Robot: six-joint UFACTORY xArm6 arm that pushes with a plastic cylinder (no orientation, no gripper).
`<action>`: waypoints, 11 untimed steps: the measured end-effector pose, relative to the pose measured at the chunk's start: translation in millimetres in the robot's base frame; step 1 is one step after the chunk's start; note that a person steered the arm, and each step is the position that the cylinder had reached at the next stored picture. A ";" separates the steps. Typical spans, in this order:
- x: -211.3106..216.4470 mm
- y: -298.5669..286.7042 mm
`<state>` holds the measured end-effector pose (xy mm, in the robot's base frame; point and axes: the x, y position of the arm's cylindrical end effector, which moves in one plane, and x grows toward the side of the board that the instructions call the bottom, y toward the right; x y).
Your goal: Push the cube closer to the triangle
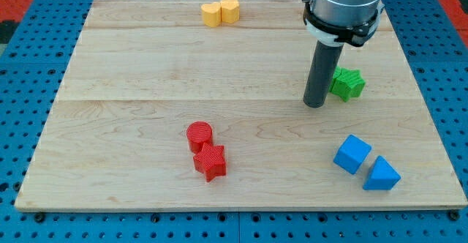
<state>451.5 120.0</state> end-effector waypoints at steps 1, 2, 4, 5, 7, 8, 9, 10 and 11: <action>0.0 0.2; 0.0 -0.4; 0.0 -0.8; 6.7 2.0; 38.8 67.2; 45.9 68.4; 57.7 69.2; 77.1 22.6; 79.0 -15.2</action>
